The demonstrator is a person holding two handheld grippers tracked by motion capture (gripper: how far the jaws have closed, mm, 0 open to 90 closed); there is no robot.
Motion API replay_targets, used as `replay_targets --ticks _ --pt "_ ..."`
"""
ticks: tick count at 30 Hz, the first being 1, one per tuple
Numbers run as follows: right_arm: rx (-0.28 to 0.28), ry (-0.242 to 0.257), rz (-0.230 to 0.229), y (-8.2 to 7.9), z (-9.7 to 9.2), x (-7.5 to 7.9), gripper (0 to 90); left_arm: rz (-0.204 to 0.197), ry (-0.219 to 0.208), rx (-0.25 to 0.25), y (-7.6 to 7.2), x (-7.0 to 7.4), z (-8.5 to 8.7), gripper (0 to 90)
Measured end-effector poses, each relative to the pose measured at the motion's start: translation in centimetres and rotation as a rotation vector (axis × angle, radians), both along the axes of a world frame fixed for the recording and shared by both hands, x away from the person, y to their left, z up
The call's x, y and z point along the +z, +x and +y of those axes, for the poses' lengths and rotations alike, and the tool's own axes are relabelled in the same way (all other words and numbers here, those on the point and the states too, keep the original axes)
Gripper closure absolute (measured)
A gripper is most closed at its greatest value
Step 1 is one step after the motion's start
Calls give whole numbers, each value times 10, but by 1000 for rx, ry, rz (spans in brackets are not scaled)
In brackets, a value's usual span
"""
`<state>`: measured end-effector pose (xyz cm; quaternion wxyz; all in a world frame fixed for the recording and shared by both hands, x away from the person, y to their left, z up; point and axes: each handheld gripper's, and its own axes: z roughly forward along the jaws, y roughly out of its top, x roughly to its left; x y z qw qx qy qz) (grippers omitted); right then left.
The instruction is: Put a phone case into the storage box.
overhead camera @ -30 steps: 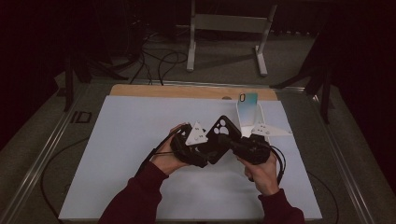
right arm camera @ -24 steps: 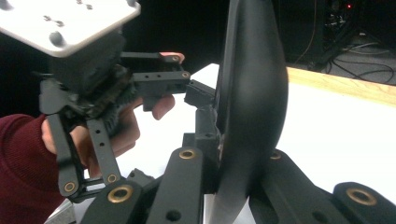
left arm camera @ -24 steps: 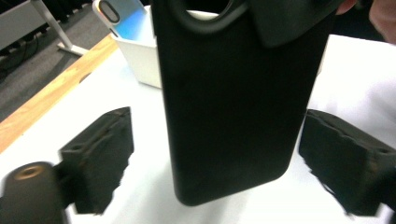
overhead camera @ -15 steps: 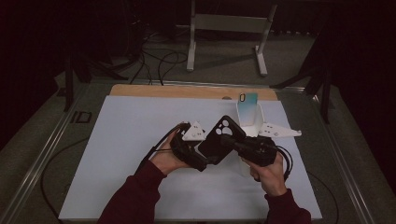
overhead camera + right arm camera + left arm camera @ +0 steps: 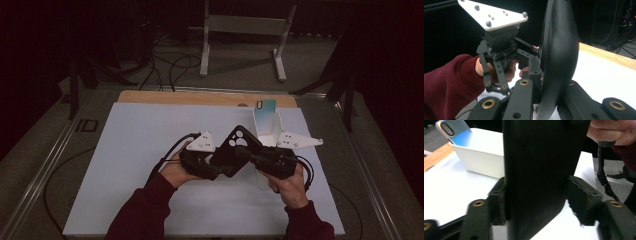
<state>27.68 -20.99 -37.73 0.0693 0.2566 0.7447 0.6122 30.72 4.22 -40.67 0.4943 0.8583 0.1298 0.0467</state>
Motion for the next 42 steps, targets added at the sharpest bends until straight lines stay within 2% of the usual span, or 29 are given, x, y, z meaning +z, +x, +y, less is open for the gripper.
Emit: replay_targets --ticks 4,8,10,11,13,15,18,25,26,33,37,42 --pt "-2 -3 0 2 -4 -1 858 -3 -17 -6 0 -1 4 528" --pt "-6 -9 -3 3 -6 -1 836 22 -43 -15 2 -3 8 621" --pt "-8 -10 -4 4 -7 -1 804 25 -35 -20 3 -3 8 682" --pt "-14 -14 -4 4 -7 -1 779 25 -20 -19 2 -4 6 682" --pt "-28 -37 -13 4 -6 -1 694 15 2 -21 1 -6 5 749" --pt "-37 -42 -10 3 -4 0 641 6 4 -28 -1 -8 3 794" --pt "-64 -55 -3 4 -2 1 538 -5 12 -24 -3 -9 0 804" --pt "-115 -107 -33 0 4 5 405 -11 -1 -22 -4 -8 0 806" --pt "-134 -113 -32 0 4 5 345 -12 0 -17 -5 -7 0 806" --pt "-220 -116 -16 1 0 3 201 -38 -20 51 -5 -4 4 810" --pt "-253 -112 -10 1 -1 4 158 -35 -16 67 -4 -5 3 810" --pt "-273 -96 -9 1 1 6 146 -37 -9 82 -4 -6 2 810"
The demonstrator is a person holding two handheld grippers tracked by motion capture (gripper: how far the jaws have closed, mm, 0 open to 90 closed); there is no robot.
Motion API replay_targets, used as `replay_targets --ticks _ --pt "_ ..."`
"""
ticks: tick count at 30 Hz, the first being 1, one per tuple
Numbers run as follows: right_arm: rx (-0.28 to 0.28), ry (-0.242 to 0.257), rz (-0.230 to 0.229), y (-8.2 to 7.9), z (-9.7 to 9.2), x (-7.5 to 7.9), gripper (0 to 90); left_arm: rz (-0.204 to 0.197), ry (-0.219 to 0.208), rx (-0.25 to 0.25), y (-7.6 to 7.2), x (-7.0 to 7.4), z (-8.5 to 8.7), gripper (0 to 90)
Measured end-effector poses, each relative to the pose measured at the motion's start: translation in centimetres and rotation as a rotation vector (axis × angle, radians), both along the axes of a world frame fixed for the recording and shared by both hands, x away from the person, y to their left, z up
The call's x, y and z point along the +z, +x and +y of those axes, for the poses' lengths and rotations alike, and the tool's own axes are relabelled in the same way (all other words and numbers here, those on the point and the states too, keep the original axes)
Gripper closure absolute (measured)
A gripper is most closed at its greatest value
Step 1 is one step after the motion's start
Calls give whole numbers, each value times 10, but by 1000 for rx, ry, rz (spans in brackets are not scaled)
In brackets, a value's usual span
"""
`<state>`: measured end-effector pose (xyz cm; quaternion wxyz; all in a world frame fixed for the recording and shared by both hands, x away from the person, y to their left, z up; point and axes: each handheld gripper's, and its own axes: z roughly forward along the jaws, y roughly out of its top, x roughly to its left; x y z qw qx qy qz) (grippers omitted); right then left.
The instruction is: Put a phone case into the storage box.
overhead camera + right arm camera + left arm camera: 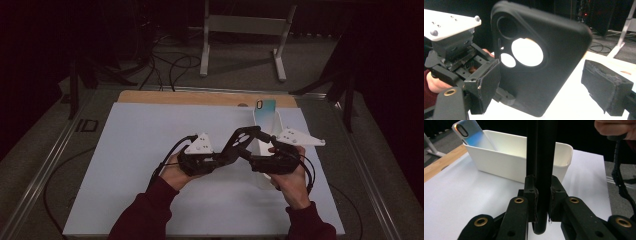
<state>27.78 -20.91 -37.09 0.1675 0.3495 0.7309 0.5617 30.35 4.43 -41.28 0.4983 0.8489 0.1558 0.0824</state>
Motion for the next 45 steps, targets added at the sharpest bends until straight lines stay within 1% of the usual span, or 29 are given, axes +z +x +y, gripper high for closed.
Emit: replay_targets --ticks 4,6,7,11,13,17,19,20,21,24,25,26,30,33,35,36,37,39,41,44,45 --pt "-17 14 3 1 1 1 134 -10 -2 28 1 0 1 810" --pt "-28 30 7 1 2 2 125 -14 -5 40 1 0 1 810" --pt "-28 36 9 1 2 2 118 -8 -8 39 2 0 1 810" --pt "-38 54 23 4 7 3 104 -9 3 37 1 -2 -1 810" --pt "-35 81 33 5 8 3 104 -7 9 33 0 -3 -3 810" --pt "-55 108 34 7 12 5 102 -8 9 29 0 -4 -5 810" --pt "-54 116 35 7 12 6 102 -7 11 27 -1 -4 -5 811" --pt "-69 126 39 9 14 7 105 -7 17 24 -1 -5 -7 811" --pt "-66 130 40 9 14 7 106 -4 18 19 -2 -5 -8 811" --pt "-68 133 42 9 15 7 106 -4 18 19 -2 -5 -8 811" --pt "-68 133 42 9 15 7 106 7 16 8 -4 -8 -12 811" --pt "-81 138 44 10 17 6 109 9 17 2 -4 -8 -14 812" --pt "-97 141 46 10 17 6 117 33 1 -16 -4 -9 -17 812" --pt "-103 130 40 9 17 6 125 35 -1 -12 -3 -10 -17 811" --pt "-109 122 38 9 17 7 129 31 1 0 -3 -10 -17 808" --pt "-109 121 38 9 17 7 130 32 1 -3 -3 -10 -17 803" --pt "-111 120 38 9 17 7 131 31 4 -10 -4 -10 -17 782" --pt "-122 112 33 9 17 6 132 29 7 -4 -4 -10 -16 688" --pt "-126 113 34 9 17 6 132 26 3 7 -4 -9 -15 630" --pt "-133 111 35 10 17 6 132 20 4 48 -3 -8 -11 500" --pt "-135 110 33 11 17 5 132 17 6 70 -2 -8 -10 461"
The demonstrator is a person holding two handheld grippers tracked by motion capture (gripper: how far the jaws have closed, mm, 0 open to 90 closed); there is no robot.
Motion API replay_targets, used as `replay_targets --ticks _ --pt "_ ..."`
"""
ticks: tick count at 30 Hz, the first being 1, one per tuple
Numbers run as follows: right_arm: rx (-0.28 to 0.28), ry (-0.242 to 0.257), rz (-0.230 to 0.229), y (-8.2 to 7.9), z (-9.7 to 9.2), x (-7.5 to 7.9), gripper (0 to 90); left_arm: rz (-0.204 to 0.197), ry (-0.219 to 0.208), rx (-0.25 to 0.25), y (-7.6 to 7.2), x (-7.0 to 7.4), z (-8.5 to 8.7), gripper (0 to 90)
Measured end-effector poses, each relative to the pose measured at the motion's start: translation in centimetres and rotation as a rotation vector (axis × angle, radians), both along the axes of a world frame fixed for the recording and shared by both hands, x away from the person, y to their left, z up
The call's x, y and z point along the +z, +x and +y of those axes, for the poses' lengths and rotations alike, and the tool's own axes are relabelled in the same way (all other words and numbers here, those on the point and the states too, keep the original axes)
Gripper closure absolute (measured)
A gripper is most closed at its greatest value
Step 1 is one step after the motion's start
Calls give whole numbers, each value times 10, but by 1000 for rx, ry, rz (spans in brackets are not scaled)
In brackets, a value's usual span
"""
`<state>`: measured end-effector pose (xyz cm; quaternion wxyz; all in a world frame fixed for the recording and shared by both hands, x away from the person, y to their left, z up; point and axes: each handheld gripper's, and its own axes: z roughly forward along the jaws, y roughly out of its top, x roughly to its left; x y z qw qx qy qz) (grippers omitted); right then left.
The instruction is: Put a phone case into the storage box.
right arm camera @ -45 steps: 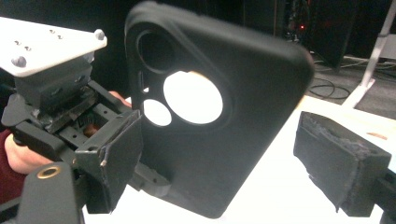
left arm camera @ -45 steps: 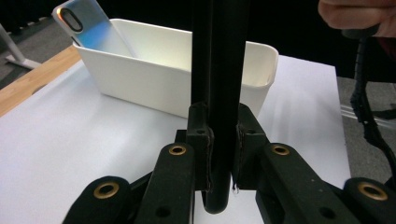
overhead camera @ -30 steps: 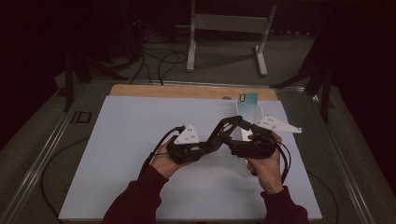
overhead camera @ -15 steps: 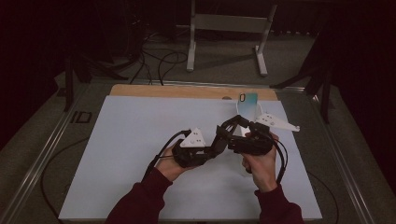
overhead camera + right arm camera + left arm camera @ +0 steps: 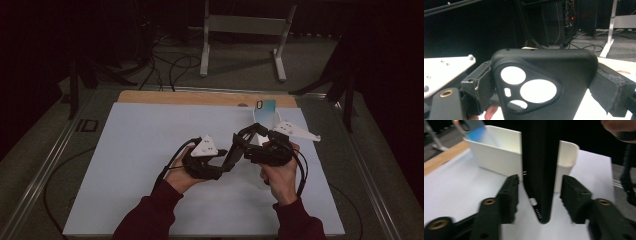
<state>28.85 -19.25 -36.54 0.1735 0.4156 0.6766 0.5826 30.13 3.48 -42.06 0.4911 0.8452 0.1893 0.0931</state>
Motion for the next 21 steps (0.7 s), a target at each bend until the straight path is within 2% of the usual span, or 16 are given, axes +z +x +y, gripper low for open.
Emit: replay_targets --ticks 2,8,15,21 --pt "-7 -2 4 1 0 0 132 -7 6 58 2 1 4 380" --pt "-10 -13 0 3 -1 0 133 -28 -1 173 4 3 18 163" --pt "-21 -24 1 8 0 0 133 -34 -10 223 4 6 35 40" --pt "-26 -35 -9 11 0 1 134 -48 -14 248 2 8 50 5"
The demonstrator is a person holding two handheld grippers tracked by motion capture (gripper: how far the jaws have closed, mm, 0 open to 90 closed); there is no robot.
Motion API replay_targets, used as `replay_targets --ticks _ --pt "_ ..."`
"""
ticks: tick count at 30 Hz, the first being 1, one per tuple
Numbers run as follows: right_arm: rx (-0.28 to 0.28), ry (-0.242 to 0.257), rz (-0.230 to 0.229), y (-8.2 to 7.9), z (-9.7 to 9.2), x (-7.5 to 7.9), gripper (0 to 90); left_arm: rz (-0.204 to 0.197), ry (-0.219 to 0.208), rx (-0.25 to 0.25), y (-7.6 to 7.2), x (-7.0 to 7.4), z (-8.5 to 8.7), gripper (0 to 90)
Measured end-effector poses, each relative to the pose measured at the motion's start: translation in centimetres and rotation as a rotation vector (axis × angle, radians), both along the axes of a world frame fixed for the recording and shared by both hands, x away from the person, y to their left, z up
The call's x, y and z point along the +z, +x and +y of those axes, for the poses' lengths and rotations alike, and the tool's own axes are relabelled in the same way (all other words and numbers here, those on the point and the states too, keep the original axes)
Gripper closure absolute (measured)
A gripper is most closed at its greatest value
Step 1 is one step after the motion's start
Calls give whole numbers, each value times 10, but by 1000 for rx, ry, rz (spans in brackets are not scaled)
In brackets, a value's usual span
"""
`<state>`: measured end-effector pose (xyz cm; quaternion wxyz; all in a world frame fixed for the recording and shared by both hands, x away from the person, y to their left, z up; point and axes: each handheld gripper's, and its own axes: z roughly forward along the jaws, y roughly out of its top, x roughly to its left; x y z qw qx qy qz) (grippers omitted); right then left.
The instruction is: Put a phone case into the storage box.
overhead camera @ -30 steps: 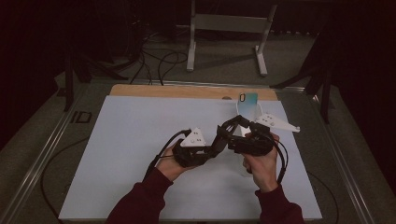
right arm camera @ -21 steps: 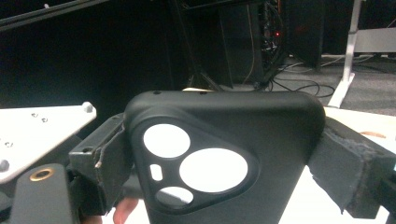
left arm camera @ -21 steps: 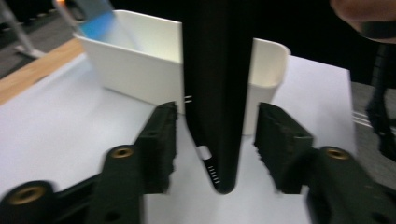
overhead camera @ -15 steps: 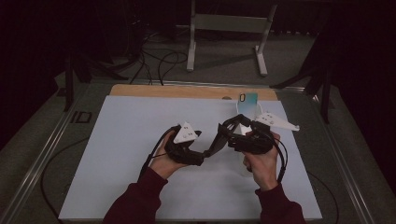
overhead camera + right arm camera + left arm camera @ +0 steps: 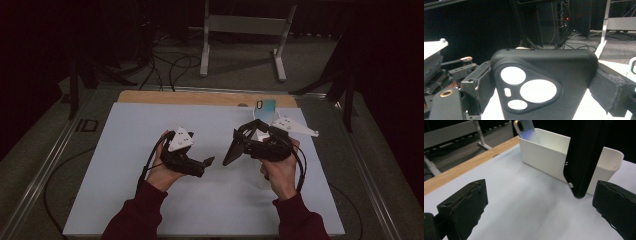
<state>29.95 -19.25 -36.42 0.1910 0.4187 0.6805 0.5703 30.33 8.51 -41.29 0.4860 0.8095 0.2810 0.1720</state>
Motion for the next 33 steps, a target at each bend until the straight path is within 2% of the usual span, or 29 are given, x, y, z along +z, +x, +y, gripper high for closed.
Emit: replay_targets --ticks 14,18,22,27,33 --pt "-42 -7 -9 11 -8 0 133 -44 -12 134 -9 -6 47 2" --pt "-53 -10 -7 14 -11 -1 133 -48 0 173 -12 -12 62 2" --pt "-63 -3 -7 16 -14 2 134 -56 -11 197 -16 -14 75 3" --pt "-73 -20 -13 21 -16 4 134 -62 -13 217 -20 -16 88 3" --pt "-84 -17 -12 26 -19 6 134 -89 -27 257 -26 -22 103 2"
